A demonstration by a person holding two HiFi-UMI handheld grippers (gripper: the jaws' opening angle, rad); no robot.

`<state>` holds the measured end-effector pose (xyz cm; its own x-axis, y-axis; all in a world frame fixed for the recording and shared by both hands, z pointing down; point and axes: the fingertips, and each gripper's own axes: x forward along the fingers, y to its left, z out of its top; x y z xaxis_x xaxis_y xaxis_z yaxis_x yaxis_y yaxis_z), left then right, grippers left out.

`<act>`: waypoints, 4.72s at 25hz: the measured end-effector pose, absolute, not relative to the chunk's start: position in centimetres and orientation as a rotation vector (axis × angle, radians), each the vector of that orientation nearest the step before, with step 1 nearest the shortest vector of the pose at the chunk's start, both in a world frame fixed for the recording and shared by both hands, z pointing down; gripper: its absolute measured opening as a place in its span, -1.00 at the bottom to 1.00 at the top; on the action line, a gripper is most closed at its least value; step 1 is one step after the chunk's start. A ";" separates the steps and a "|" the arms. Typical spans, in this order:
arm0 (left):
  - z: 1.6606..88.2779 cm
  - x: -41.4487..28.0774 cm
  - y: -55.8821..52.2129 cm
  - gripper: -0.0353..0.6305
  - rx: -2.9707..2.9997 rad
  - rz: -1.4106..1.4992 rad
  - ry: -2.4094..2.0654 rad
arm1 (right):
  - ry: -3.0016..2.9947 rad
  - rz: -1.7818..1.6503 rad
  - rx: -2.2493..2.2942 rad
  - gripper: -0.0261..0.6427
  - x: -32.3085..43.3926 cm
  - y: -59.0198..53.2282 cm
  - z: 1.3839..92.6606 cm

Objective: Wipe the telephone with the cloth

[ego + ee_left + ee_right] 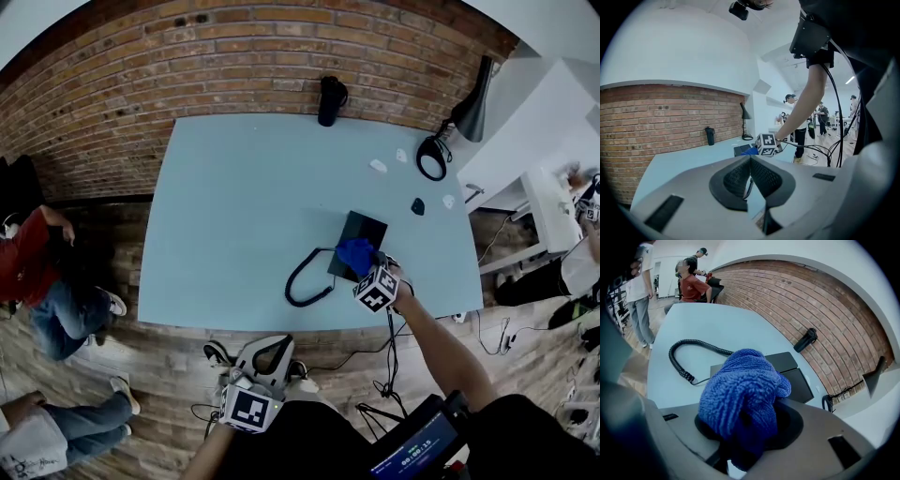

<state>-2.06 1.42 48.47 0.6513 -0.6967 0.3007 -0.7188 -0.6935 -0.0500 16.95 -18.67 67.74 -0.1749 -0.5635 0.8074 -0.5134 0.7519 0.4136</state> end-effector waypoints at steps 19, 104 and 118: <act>48.6 -2.3 2.4 -0.85 2.784 0.471 -1.195 | -1.881 0.012 0.779 -0.36 14.3 -12.4 70.6; 49.8 -3.3 0.7 -0.85 2.745 0.500 -1.197 | -1.663 -0.162 0.971 -0.40 23.2 -27.0 63.2; 49.8 -3.2 1.1 -0.85 2.748 0.493 -1.188 | -1.681 -0.147 0.928 -0.41 21.9 -23.8 64.8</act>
<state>-3.22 1.11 49.84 0.6415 -0.6897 0.3357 -0.7246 -0.6885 -0.0299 21.86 -23.85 64.77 -0.0349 -0.6386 0.7688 -0.4950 0.6793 0.5418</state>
